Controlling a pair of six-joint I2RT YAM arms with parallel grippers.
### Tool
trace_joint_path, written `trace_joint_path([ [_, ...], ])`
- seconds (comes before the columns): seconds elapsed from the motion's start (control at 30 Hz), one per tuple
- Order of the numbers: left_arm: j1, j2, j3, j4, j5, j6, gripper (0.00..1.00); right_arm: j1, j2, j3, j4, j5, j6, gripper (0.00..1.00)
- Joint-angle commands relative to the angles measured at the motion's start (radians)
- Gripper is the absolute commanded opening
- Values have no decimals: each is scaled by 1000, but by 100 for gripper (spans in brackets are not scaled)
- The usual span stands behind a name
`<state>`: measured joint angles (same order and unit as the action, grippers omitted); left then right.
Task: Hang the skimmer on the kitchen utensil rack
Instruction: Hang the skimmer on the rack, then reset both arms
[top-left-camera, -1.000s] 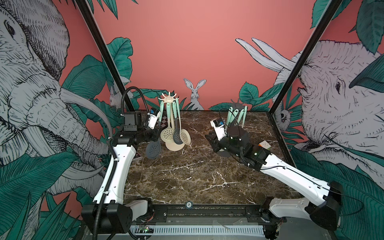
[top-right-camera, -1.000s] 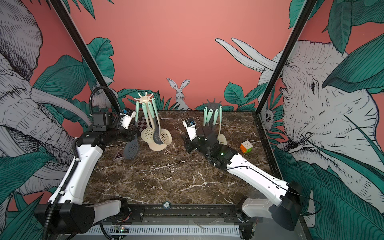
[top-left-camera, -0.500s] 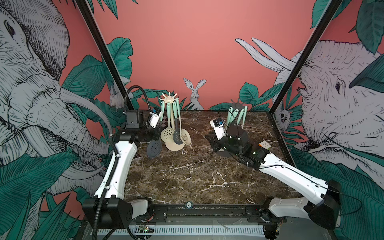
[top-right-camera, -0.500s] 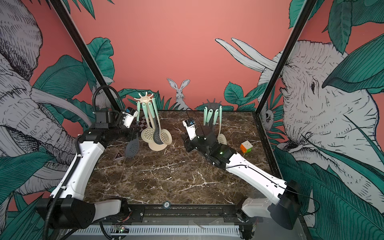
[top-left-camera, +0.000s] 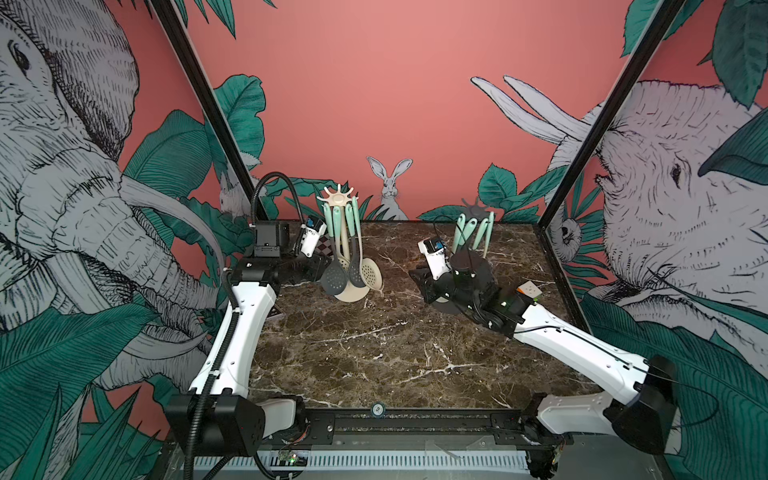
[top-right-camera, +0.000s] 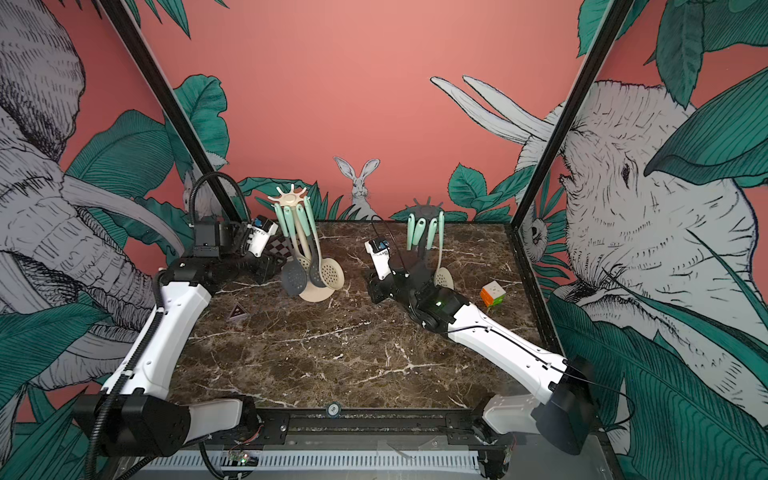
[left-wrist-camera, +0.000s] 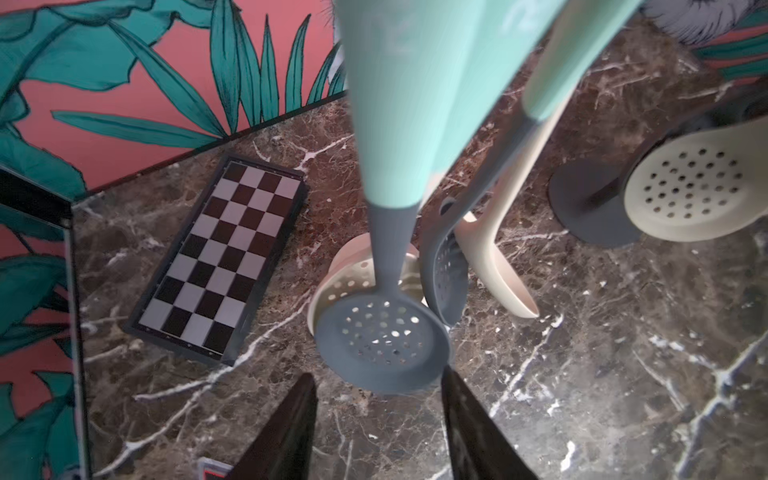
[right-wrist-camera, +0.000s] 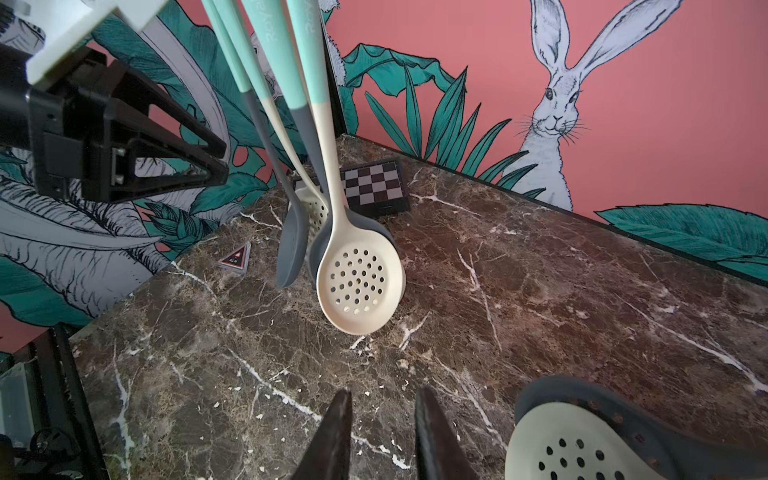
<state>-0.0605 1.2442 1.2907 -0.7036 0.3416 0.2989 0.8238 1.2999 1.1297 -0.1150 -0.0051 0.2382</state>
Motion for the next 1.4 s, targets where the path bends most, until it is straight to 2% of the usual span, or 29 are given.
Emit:
trace_joint_path([
  [0.0, -4, -81, -43, 12, -33, -15, 63, -6, 3, 4, 30, -9, 15, 26],
  [0.13, -4, -178, -97, 50, -73, -51, 71, -6, -5, 4, 16, 1, 16, 26],
  [0.33, -4, -335, -181, 127, -192, -151, 74, -6, -10, 21, -2, -2, 19, 27],
  [0.57, -4, -493, -373, 313, -344, -303, 79, -6, -97, 23, 18, 4, -36, 32],
  [0.77, -3, -531, -565, 473, -593, -352, 82, -6, -254, 17, -42, 22, -108, 35],
  [0.83, 5, -539, -585, 494, -667, -384, 86, -6, -325, -12, -56, 52, -120, 36],
  [0.93, 6, -530, -622, 552, -744, -358, 92, -6, -433, -62, -80, 99, -135, 37],
  [1.03, 24, -482, -645, 566, -742, -379, 95, -7, -507, -96, -101, 155, -164, 38],
  [1.13, 24, -402, -734, 728, -751, -394, 96, -7, -542, -119, -122, 261, -172, 40],
  [1.23, 23, -332, -840, 937, -700, -375, 96, -6, -559, -130, -143, 398, -163, 44],
  [1.3, 24, -286, -901, 1080, -673, -337, 96, -6, -575, -132, -167, 455, -156, 45],
  [1.37, 24, -211, -912, 1147, -670, -293, 97, -6, -597, -141, -180, 491, -154, 47],
])
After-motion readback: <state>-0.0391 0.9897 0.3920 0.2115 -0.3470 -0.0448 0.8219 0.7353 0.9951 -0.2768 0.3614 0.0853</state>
